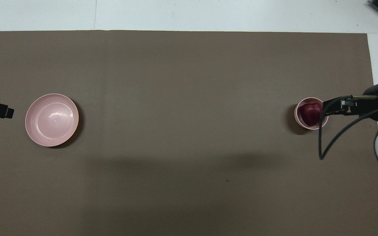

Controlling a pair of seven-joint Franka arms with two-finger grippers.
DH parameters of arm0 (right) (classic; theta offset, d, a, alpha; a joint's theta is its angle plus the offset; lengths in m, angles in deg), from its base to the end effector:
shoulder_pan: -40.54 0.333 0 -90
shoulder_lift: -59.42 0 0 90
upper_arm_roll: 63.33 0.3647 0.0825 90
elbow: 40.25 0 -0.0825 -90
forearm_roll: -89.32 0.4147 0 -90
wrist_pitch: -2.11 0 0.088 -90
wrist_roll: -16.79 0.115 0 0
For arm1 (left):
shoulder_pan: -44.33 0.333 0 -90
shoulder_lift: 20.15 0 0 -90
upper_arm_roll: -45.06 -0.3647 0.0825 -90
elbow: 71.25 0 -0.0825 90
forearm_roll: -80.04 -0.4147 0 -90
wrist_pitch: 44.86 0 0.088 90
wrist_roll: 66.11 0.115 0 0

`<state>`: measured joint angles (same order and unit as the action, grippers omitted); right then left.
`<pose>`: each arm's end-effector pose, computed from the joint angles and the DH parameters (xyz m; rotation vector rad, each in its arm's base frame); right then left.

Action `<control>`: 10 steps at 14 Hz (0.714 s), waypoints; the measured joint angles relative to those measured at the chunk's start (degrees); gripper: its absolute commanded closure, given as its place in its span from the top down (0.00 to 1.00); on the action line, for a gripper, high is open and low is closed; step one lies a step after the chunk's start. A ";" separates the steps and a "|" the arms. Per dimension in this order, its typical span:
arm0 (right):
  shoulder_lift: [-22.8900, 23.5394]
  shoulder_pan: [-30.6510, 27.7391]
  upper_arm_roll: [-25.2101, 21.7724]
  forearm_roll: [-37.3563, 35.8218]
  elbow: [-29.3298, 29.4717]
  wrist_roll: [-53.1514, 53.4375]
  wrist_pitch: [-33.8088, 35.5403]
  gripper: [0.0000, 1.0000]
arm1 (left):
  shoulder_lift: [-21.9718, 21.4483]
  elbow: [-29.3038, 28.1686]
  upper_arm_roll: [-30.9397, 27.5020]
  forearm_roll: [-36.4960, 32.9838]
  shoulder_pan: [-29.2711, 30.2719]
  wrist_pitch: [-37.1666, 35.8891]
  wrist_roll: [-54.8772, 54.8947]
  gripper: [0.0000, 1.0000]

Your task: Move apple from plate to bowl

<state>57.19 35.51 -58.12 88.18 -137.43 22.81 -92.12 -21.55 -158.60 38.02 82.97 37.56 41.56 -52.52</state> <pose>0.5751 0.0007 0.6309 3.1136 -0.1565 -0.0178 0.5704 -0.0024 0.6970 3.0674 -0.3635 0.0224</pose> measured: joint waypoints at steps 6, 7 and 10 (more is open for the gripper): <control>0.10 -1.84 -0.62 1.63 6.21 -1.61 9.46 1.00 | 0.00 0.00 -0.43 0.00 -0.01 -0.24 0.00 1.00; 0.08 -1.83 -0.61 2.00 6.69 -1.61 9.67 1.00 | 0.00 0.00 -0.43 0.00 -0.01 -0.24 0.00 1.00; 0.14 -1.74 -0.53 2.14 6.76 -1.61 9.69 1.00 | 0.00 0.00 -0.43 0.00 -0.04 -0.24 0.00 1.00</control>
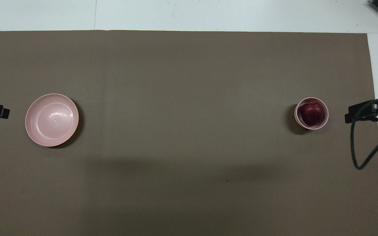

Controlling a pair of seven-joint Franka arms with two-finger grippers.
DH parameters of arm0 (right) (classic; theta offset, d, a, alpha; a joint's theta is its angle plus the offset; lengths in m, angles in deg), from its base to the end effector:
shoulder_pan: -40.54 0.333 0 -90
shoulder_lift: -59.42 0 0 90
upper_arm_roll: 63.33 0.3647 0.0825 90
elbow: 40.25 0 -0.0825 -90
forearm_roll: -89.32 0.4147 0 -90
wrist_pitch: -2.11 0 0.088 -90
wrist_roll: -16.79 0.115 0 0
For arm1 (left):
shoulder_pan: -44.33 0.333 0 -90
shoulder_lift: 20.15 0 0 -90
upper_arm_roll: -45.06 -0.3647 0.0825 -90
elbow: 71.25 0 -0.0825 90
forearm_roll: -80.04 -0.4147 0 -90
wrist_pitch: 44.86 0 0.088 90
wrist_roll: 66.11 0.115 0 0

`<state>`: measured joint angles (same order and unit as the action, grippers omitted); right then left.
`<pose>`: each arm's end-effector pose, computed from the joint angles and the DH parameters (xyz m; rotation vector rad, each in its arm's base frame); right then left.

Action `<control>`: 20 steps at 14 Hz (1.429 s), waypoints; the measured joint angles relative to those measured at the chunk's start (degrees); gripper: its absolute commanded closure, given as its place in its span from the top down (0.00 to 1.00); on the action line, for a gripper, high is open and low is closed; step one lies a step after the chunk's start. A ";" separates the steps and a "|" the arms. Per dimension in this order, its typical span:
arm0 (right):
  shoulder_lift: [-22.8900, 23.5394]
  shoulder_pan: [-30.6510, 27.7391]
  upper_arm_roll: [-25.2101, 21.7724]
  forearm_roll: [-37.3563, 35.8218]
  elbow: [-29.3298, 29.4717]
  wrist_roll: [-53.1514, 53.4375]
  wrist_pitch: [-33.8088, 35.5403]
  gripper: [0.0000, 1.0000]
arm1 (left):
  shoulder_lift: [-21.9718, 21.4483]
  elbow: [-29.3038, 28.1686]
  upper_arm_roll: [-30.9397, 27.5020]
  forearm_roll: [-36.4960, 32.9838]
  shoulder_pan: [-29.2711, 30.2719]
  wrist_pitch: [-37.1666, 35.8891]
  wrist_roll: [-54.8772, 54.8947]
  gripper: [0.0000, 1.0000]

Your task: Move apple from plate to bowl

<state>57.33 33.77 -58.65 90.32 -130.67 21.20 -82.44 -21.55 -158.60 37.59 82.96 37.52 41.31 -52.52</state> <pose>0.5613 -0.0174 0.6744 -3.1218 0.1758 0.1038 0.5699 0.0016 0.6966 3.0681 -0.3532 0.0159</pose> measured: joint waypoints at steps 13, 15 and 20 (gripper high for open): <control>0.33 0.59 0.13 -1.47 0.09 -2.81 -1.72 1.00 | 0.00 0.00 0.00 -0.05 -0.20 0.01 0.00 1.00; 0.32 0.60 0.14 -1.47 0.11 -2.81 -1.72 1.00 | 0.00 0.00 0.00 -0.07 -0.20 0.01 0.00 1.00; 0.33 0.66 0.19 -1.47 0.13 -2.81 -1.72 1.00 | 0.00 0.00 0.00 -0.13 -0.20 0.01 0.00 1.00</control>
